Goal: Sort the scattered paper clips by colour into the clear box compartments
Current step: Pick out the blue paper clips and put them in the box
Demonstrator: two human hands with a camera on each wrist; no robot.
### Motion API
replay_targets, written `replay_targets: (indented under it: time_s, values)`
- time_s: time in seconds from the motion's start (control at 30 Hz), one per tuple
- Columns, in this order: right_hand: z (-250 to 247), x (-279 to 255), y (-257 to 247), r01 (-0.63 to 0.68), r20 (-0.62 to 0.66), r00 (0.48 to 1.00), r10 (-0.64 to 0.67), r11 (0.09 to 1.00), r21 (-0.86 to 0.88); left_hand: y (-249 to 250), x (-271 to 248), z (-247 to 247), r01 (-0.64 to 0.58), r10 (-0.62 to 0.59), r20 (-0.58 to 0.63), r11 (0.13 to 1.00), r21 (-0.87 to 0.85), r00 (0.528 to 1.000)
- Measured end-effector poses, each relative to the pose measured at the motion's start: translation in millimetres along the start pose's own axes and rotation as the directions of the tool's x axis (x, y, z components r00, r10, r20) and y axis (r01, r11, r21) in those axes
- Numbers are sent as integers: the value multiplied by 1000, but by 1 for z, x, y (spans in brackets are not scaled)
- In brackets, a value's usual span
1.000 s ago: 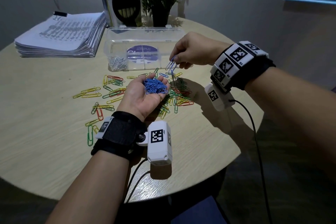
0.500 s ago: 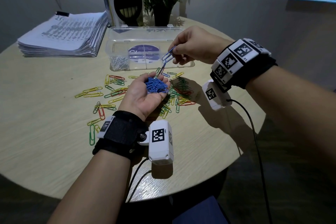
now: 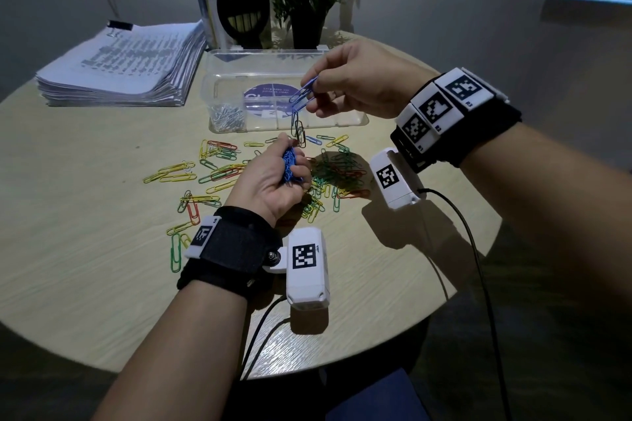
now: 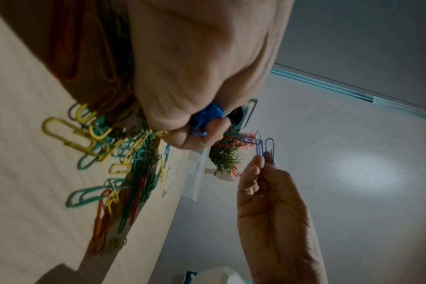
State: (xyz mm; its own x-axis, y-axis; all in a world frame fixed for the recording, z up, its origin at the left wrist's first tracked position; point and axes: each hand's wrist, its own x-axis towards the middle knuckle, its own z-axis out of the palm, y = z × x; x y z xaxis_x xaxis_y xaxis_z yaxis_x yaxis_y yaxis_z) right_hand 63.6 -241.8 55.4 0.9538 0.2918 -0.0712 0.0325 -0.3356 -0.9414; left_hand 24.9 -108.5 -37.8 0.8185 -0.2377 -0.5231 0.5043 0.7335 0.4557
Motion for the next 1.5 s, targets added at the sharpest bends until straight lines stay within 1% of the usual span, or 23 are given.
replay_targets:
  time_s: [0.07,0.17,0.37,0.6,0.77,0.83,0.93,1.03,1.13,1.2,1.27,1.37,1.5]
  values:
    - [1,0,-2,14,-11,1000,-14,1000,13,0,-1,0,11,-11,13,1000,-5,1000]
    - [2,0,-4,31,-26,999,-30,999,32,1,-3,0,18,-17,63,999,-26,998]
    - [1,0,-4,37,-55,998,-29,988,148,0,-6,0,38,-34,148,999,-20,988]
    - [-3,-1,3,10,-83,997,-3,996,88,2,-3,-2,10,6,162,995,-100,987]
    - [-7,0,9,-17,-126,992,24,998,59,2,-4,-3,-13,22,142,998,-63,990]
    - [-8,1,10,-36,-137,990,36,999,5,1,-5,-2,-23,29,136,999,-45,990]
    - [-8,2,14,-103,-120,989,89,987,-121,1,-5,-1,-45,48,124,999,-26,991]
    - [-8,1,17,-169,-76,984,159,974,-150,1,-6,0,-61,61,112,998,-7,992]
    - [-6,0,18,-191,-49,981,186,974,-120,1,-6,0,-65,64,93,998,7,994]
    - [-7,0,19,-212,-64,977,205,969,-126,1,-5,0,-56,53,73,998,29,996]
    - [-9,0,20,-234,-87,972,220,951,-205,0,-6,1,-51,47,67,996,69,997]
    - [-12,1,23,-252,-104,968,230,896,-366,-1,-6,1,-54,46,74,992,111,996]
    - [-13,2,25,-248,-104,969,225,883,-399,-1,-6,0,-49,43,82,995,81,996]
